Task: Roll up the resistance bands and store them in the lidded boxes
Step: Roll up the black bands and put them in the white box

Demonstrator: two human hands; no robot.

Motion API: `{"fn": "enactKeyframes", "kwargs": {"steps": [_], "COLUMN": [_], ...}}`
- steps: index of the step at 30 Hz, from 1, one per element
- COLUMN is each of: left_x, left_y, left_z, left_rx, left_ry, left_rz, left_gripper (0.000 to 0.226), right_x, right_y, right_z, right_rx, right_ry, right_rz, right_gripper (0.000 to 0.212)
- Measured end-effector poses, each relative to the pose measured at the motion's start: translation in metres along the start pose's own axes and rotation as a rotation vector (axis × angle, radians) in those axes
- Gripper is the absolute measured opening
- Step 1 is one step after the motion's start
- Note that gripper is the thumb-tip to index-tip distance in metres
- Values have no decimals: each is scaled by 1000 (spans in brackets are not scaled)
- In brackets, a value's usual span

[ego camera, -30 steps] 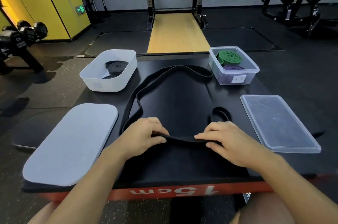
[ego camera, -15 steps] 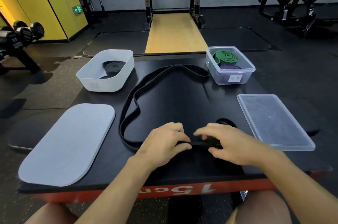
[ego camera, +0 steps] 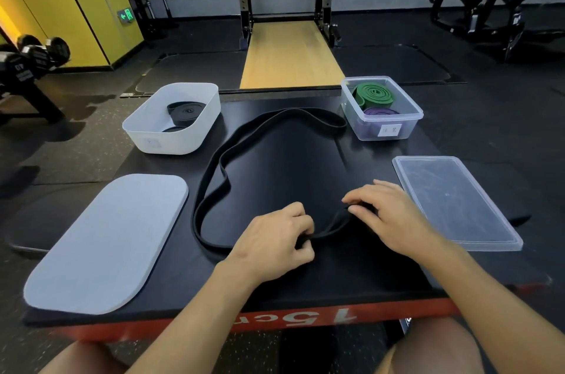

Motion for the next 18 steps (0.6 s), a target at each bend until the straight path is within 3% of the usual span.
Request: {"fn": "enactKeyframes", "kwargs": {"steps": [3,8,11,15,18], "left_x": [-4,0,0,1,2], "left_y": [-1,-5,-6,-7,-7], "left_z": [0,12,13,12,11], "left_rx": [-29,-18,-5,9,11], "left_ry": [16,3,-10,-21,-20], "left_rz": [-4,29,41,47,58], "left_gripper": [40,39,39,40,40], "right_x": [-1,-6,-10,-5,-6], "right_y": [3,2,8,19,24], "right_z": [-5,-21,-26,-22,-16], "right_rx": [-18,-86,-247,-510,-513], "right_ry": [18,-12,117,391,359], "right_rz": [-27,-43,-151,-203,-157], "right_gripper": [10,29,37,23,16]}}
Point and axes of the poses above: each hand's wrist, its own y-axis towards the middle knuckle, its own x-axis out of the back of the hand, z = x × y, the point moved 1 cm from there along y, towards the middle knuckle
